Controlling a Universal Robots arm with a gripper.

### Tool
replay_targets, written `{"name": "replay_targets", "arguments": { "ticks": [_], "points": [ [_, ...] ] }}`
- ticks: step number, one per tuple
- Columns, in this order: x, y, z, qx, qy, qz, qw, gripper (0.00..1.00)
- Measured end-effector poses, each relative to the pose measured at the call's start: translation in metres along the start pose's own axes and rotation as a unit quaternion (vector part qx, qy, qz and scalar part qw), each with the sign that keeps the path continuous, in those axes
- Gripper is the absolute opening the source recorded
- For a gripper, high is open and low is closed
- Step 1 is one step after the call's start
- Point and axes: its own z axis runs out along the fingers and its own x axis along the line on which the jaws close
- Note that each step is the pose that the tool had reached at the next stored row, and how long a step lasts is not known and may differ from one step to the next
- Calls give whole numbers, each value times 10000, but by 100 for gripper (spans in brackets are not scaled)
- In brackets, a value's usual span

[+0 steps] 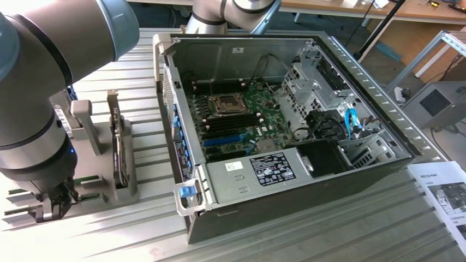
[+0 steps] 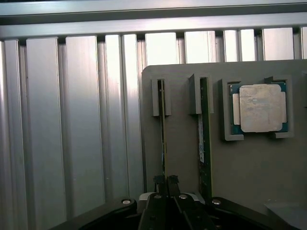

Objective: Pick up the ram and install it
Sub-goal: 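Pick up the ram and move it above insertion slot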

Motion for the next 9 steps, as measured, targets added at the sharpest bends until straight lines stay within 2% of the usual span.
{"name": "replay_targets", "arguments": {
  "ticks": [9],
  "points": [
    [0, 2, -91, 0, 0, 0, 10000, 12]
  ]
}}
